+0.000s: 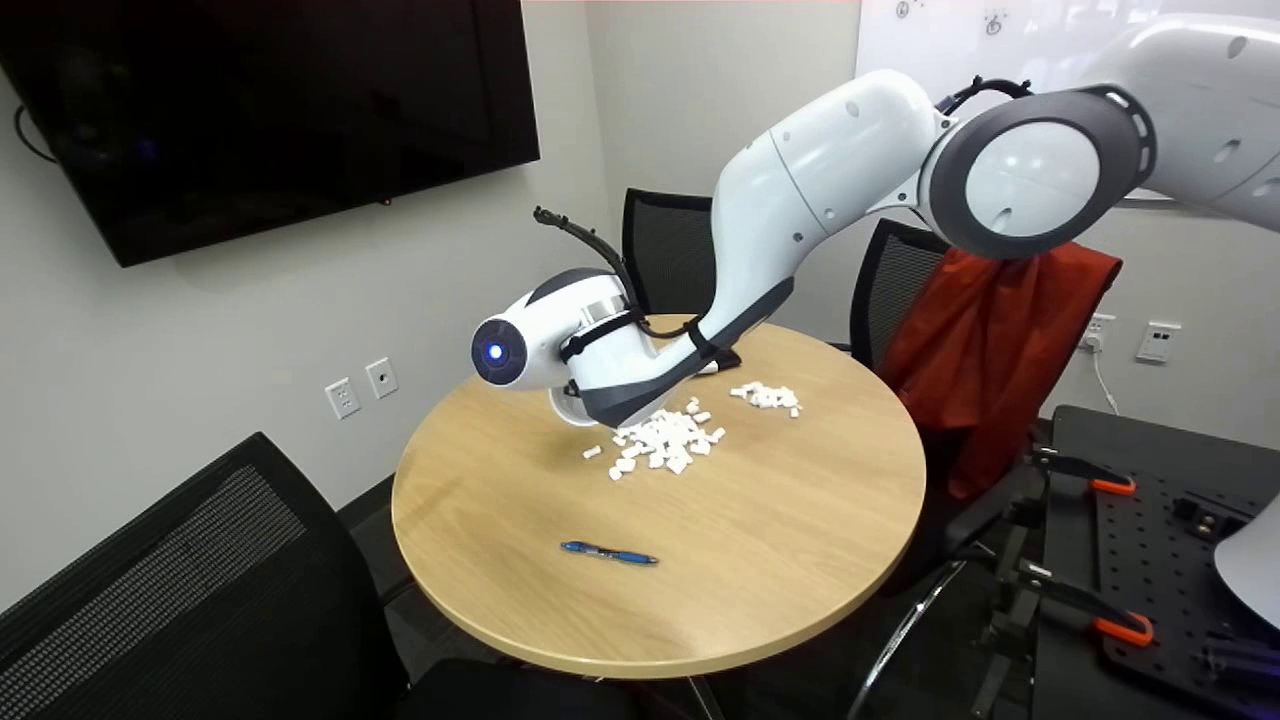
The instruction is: Use the pen to stir the contents in the mug then empty the mug.
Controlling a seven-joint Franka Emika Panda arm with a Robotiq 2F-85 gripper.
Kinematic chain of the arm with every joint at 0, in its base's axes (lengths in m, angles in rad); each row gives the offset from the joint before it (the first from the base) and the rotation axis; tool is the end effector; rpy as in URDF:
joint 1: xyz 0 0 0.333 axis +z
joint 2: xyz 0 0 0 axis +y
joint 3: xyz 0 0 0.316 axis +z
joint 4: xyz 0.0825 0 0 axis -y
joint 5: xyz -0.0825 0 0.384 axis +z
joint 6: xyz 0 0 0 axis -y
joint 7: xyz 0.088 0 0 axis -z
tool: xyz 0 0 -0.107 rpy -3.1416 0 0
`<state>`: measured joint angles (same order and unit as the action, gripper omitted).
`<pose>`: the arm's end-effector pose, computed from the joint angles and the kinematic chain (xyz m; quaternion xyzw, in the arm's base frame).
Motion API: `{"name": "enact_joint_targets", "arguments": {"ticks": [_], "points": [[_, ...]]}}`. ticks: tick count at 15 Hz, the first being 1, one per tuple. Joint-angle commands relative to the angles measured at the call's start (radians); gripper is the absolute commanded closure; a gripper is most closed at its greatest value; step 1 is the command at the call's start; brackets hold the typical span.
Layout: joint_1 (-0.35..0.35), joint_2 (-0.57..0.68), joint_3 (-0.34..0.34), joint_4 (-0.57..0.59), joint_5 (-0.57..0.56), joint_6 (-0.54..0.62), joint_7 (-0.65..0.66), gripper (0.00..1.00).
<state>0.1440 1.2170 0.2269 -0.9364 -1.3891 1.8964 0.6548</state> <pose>0.7712 0.1422 0.1425 0.8617 0.1050 0.1504 0.4732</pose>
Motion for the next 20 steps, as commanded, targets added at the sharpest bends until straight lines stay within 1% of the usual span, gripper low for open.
{"name": "enact_joint_targets", "arguments": {"ticks": [1,5,9,14,18,19,20], "points": [[-0.036,-0.045,0.045,-0.038,0.027,0.08,-0.002,0.97],[-0.061,-0.035,0.092,-0.036,0.054,0.153,-0.022,0.97],[-0.091,-0.017,0.149,-0.03,0.096,0.225,-0.073,0.97],[-0.133,0.02,0.236,-0.017,0.183,0.291,-0.197,0.97],[-0.183,0.046,0.332,-0.022,0.277,0.332,-0.34,0.97],[-0.151,0.05,0.286,-0.01,0.241,0.3,-0.271,0.97],[-0.156,0.052,0.294,-0.01,0.246,0.3,-0.281,0.89]]}}
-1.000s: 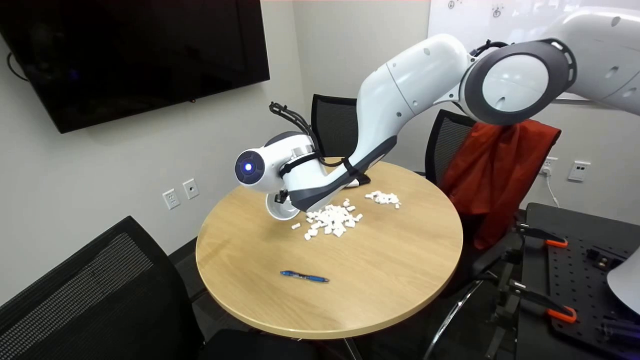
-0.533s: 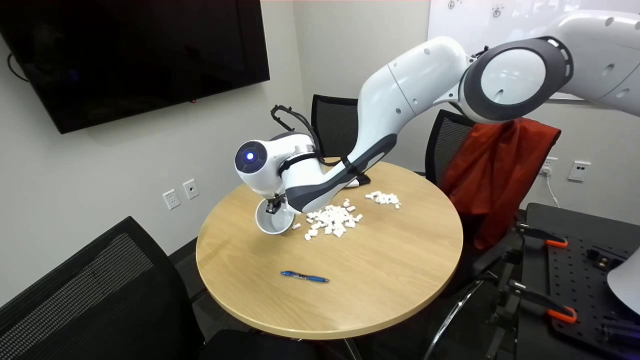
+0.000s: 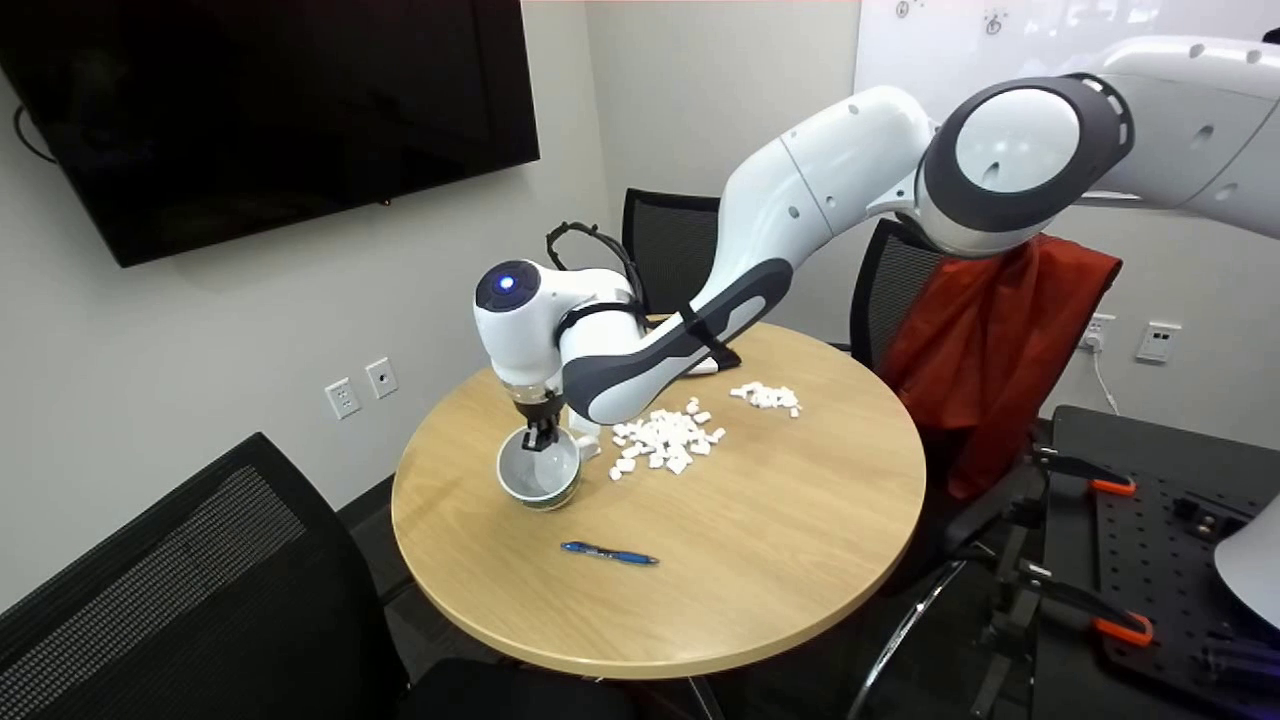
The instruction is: Use the pen to stir the contents in the mug then empty the mug.
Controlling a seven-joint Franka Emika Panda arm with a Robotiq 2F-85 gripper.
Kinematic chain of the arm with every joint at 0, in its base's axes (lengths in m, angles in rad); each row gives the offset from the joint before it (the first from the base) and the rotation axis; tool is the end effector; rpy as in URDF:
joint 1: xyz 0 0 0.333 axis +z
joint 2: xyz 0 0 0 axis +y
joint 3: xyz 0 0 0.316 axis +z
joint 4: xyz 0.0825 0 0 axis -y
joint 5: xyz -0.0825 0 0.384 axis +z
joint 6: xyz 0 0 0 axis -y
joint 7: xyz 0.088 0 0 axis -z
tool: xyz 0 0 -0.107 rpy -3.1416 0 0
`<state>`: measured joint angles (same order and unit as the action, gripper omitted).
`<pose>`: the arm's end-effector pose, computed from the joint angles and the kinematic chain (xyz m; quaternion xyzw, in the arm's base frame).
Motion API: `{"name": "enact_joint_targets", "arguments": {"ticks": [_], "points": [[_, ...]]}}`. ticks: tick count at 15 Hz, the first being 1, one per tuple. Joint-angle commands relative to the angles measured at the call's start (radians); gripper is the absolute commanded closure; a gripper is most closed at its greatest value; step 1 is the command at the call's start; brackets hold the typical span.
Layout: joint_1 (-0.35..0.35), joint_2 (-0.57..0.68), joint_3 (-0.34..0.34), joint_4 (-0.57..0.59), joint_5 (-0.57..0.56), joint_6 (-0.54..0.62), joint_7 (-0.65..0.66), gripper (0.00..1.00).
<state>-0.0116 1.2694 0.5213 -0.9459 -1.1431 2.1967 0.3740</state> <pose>0.7699 0.1939 0.1346 0.9508 0.1979 0.1417 0.1920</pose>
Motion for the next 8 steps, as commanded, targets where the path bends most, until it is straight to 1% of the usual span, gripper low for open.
{"name": "enact_joint_targets", "arguments": {"ticks": [1,4,5,8], "points": [[0.0,0.0,-0.002,0.0,-0.001,0.0,0.002,0.89],[0.0,0.001,-0.003,0.0,-0.001,0.0,0.002,0.89],[0.0,0.001,-0.003,0.0,-0.001,0.0,0.002,0.97],[-0.039,0.011,0.064,-0.017,0.05,0.066,-0.031,0.97]]}}
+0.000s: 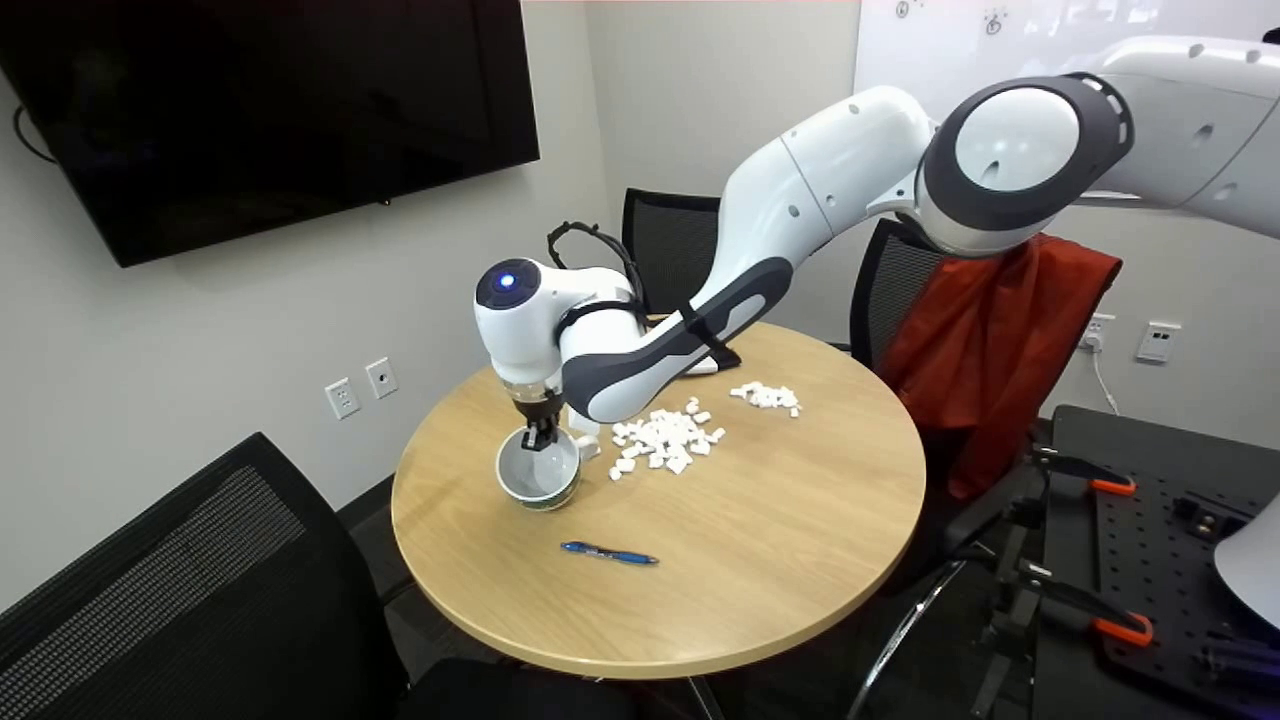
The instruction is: Use the pen to stir the contents in the mug then empty the mug.
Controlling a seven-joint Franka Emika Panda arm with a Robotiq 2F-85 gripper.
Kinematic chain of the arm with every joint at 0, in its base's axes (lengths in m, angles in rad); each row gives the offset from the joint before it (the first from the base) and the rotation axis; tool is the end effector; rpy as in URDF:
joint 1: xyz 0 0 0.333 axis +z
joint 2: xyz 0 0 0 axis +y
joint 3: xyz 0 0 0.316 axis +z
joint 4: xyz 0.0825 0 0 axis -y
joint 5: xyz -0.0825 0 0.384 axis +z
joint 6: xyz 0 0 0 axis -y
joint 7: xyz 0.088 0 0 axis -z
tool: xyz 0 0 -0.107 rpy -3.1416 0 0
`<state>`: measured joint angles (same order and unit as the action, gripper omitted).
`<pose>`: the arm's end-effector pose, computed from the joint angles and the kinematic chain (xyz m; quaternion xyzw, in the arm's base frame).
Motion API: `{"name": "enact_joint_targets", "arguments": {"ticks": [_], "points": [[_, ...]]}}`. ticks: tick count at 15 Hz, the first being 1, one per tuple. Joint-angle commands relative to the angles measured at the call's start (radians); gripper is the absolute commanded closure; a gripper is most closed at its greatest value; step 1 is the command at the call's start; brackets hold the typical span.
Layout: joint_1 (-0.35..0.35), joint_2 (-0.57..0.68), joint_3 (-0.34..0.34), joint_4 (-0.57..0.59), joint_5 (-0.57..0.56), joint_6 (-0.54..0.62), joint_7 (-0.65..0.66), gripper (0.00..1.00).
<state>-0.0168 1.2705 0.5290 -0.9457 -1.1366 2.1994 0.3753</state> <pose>0.7703 0.1935 0.1355 0.9528 0.1940 0.1419 0.1854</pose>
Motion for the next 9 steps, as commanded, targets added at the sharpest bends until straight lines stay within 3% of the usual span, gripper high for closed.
{"name": "enact_joint_targets", "arguments": {"ticks": [1,4,9], "points": [[-0.047,0.014,0.081,-0.026,0.064,0.087,-0.046,0.97],[-0.079,0.041,0.148,-0.037,0.126,0.137,-0.095,0.97],[-0.09,0.045,0.18,-0.045,0.176,0.071,-0.113,0.97]]}}
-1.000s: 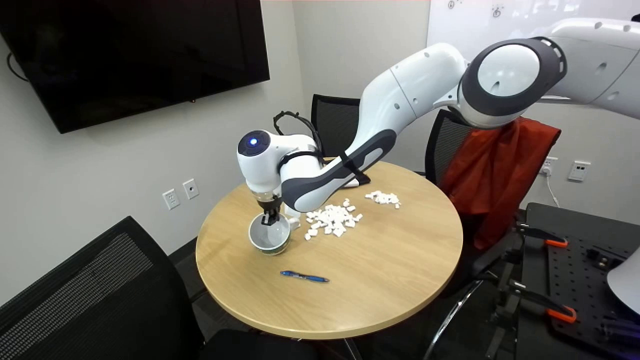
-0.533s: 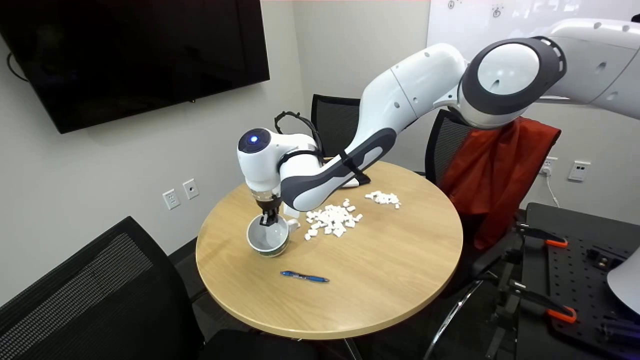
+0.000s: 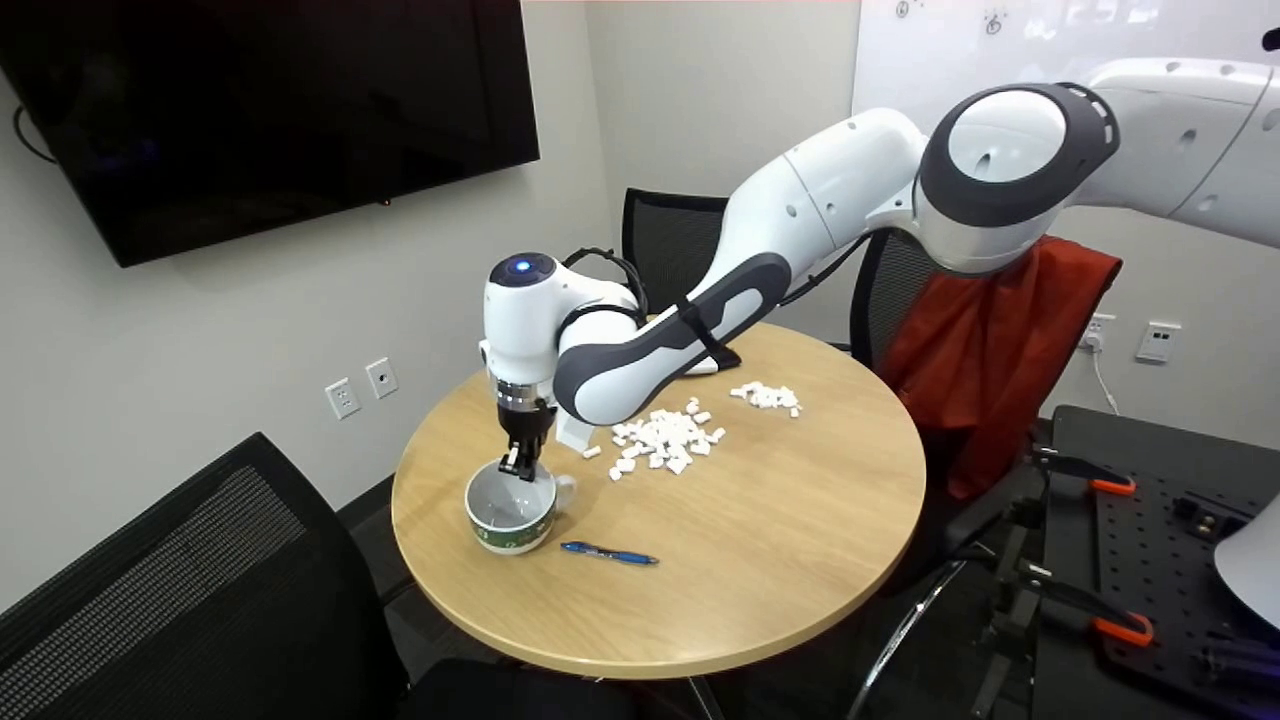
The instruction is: Use the pen to stir the contents in the mug then empty the mug.
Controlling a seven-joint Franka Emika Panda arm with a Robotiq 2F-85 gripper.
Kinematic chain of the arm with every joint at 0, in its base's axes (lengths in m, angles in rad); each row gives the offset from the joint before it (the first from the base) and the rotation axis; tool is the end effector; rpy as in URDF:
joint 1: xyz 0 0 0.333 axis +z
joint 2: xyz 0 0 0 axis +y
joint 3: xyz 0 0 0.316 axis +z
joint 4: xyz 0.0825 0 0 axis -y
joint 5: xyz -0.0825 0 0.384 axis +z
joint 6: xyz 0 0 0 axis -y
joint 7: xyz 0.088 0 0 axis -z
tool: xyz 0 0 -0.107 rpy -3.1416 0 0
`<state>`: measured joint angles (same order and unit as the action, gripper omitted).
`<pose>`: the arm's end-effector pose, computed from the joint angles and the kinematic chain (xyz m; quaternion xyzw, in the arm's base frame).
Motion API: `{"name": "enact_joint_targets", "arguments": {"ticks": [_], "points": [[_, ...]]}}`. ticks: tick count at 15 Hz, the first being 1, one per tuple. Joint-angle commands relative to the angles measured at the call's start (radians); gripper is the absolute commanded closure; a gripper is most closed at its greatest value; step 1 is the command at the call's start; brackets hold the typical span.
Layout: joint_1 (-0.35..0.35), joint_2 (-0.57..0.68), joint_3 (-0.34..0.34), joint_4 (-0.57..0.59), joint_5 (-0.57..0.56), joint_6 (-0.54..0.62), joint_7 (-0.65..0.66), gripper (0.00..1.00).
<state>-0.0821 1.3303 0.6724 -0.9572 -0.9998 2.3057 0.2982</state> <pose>0.7649 0.2157 0.1282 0.9711 0.1866 0.1430 0.0415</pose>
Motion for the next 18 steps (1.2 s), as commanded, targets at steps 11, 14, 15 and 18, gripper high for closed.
{"name": "enact_joint_targets", "arguments": {"ticks": [11,14,15,18], "points": [[-0.004,-0.041,0.028,-0.025,0.05,-0.232,-0.021,0.64],[-0.001,-0.044,0.031,-0.023,0.041,-0.259,-0.02,0.49],[0.0,-0.048,0.032,-0.026,0.038,-0.259,-0.019,0.41],[-0.003,-0.067,0.039,-0.045,0.032,-0.256,-0.027,0.19]]}}
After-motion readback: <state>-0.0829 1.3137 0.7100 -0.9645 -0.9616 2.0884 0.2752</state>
